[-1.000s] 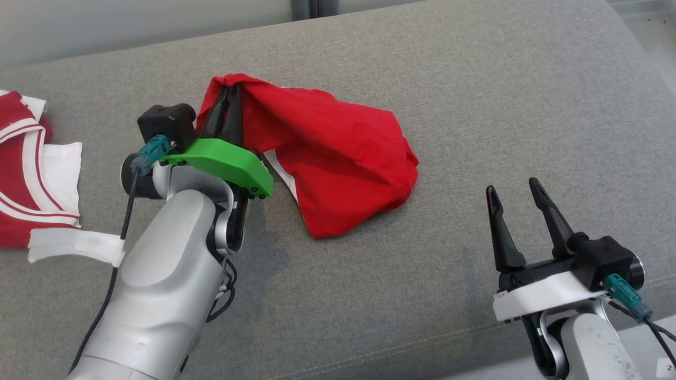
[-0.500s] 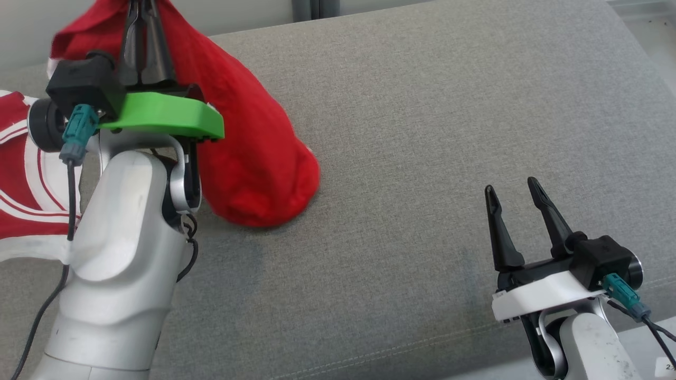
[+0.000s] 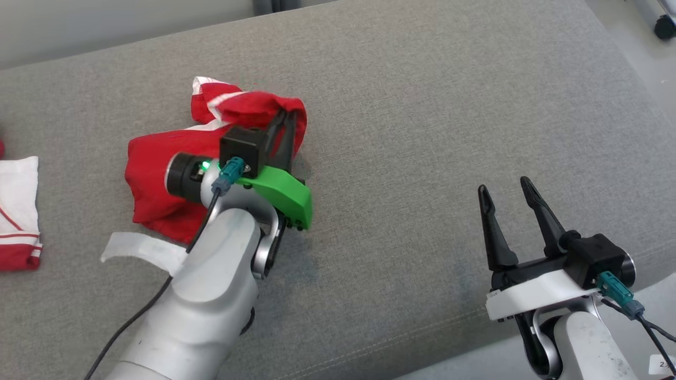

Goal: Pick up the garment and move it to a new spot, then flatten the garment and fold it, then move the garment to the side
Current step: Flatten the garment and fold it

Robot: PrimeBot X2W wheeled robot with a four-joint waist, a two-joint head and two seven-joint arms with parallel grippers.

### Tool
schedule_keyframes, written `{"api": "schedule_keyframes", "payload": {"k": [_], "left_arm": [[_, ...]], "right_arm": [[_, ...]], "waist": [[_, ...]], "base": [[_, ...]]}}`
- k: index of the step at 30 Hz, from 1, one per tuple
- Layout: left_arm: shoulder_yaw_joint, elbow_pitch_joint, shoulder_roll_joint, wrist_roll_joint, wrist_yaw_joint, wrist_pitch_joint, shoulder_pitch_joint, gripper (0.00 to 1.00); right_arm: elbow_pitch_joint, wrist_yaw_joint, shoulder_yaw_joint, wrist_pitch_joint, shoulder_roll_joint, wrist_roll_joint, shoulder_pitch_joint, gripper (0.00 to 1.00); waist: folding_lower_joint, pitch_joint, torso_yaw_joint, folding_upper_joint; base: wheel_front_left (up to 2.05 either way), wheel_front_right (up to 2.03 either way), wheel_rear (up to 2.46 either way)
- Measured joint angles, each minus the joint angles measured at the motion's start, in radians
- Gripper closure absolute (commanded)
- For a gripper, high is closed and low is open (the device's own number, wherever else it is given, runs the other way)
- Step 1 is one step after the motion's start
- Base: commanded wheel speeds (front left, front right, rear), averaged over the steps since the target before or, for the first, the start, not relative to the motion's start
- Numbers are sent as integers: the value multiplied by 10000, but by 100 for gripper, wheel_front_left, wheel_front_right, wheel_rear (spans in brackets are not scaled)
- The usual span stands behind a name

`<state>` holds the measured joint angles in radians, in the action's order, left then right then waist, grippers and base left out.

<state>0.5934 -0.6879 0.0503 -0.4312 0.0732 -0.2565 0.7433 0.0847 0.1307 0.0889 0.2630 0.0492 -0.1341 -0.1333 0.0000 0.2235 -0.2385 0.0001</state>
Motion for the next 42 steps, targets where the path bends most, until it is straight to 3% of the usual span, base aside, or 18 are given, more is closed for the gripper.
{"api": "schedule_keyframes", "payload": {"k": [3, 14, 15, 16, 17, 25, 31, 37, 42], "left_arm": [[920, -134, -4, -834, -69, -6, -106, 100], [3877, -349, -17, -2644, 414, -19, 177, 100], [4159, -385, -17, -2755, 426, -17, 179, 78], [4399, -412, -19, -2878, 433, -17, 179, 22], [4614, -422, -19, -3066, 443, -19, 179, 0], [6023, -226, -19, -4403, 320, 104, 42, 0], [6253, -84, -27, -4859, 520, -2, 473, 0], [5358, -29, -23, -3950, 851, -46, 834, 0], [4148, 244, 12, -3005, 857, -58, 285, 0]], "right_arm": [[31, 0, 144, -2, -4, -69, -37, 0], [92, 0, 286, 0, -2, -291, -145, 0], [102, 0, 274, 0, -2, -305, -145, 0], [105, 0, 272, -2, 0, -314, -145, 0], [104, 0, 257, 0, -2, -320, -144, 0], [90, 0, -174, -2, -2, -341, -144, 0], [-29, 0, -688, 0, 2, -127, -160, 0], [56, 0, -746, 0, -4, 130, -161, 0], [491, 0, -397, 0, -10, 253, -243, 0]], "waist": [[0, 85, -241, 0], [0, 300, -1258, 0], [0, 324, -1347, 0], [0, 348, -1427, 0], [0, 373, -1500, 0], [0, 502, -1602, 0], [0, 468, -1212, 0], [0, 346, -445, 0], [0, 164, 373, 0]], "base": [[0, 0, 0], [0, 0, 0], [0, 0, 0], [0, 0, 0], [0, 0, 0], [0, 0, 0], [0, 0, 0], [0, 0, 0], [0, 0, 0]]}}
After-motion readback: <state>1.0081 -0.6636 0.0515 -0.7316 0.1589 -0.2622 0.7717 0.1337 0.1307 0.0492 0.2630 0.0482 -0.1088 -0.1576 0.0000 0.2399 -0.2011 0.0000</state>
